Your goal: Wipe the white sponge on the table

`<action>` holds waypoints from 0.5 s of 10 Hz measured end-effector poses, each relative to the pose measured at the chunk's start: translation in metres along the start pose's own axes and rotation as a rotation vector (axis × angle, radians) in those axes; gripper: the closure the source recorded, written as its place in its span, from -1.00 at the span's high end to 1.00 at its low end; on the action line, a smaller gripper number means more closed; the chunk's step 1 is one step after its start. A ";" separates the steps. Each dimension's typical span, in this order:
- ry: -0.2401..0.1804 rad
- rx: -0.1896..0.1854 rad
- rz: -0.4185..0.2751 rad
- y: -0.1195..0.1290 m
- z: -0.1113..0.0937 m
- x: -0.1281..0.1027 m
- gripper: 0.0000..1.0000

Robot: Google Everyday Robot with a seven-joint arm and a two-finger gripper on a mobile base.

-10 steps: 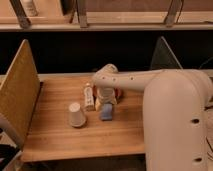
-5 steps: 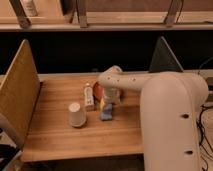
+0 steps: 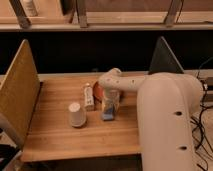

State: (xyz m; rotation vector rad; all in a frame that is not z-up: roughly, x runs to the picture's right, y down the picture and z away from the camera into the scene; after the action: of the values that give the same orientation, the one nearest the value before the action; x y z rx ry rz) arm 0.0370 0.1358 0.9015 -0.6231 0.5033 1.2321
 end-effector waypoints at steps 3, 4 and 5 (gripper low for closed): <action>0.013 0.009 0.005 -0.004 0.005 0.005 -0.84; 0.016 0.020 0.006 -0.007 0.004 0.007 -0.84; 0.029 0.050 0.013 -0.016 0.004 0.011 -0.84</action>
State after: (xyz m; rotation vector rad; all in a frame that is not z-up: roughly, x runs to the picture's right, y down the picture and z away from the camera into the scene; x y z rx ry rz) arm 0.0551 0.1430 0.9000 -0.5972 0.5617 1.2208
